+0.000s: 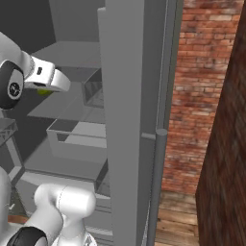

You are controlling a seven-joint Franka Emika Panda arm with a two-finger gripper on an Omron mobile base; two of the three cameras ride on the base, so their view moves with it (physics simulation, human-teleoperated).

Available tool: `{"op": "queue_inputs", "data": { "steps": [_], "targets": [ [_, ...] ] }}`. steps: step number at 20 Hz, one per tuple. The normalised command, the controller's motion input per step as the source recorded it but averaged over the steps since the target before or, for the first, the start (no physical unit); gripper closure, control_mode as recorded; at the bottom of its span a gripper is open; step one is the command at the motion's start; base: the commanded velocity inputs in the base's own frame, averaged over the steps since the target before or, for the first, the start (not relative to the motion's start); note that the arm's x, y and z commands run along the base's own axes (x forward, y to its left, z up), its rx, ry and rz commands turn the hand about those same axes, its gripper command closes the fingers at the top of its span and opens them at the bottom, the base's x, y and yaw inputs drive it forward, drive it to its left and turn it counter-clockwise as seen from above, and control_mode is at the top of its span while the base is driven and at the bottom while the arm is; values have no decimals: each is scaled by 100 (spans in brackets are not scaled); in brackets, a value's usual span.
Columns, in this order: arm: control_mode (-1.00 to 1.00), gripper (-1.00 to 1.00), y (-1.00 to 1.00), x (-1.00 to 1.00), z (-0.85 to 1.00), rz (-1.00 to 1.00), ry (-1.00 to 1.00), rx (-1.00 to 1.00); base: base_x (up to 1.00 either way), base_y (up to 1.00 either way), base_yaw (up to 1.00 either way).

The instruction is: Pick the mango and peach from the fridge and place them inside the tupperware on the counter.

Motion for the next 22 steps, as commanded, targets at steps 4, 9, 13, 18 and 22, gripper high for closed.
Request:
{"op": "queue_inputs", "data": {
  "steps": [4,9,13,18,22],
  "targets": [
    [-100,100,-4,-100,-1,1,9,0,0,0,0],
    [-100,100,-20,-92,-12,0,20,0,0,0,0],
    [-100,100,-2,-18,-12,-1,26,0,0,0,0],
    [-100,100,0,-31,-14,0,4,1,0,0,0],
    [100,100,0,-29,-19,0,9,0,-15,0,0]
  ]
}}
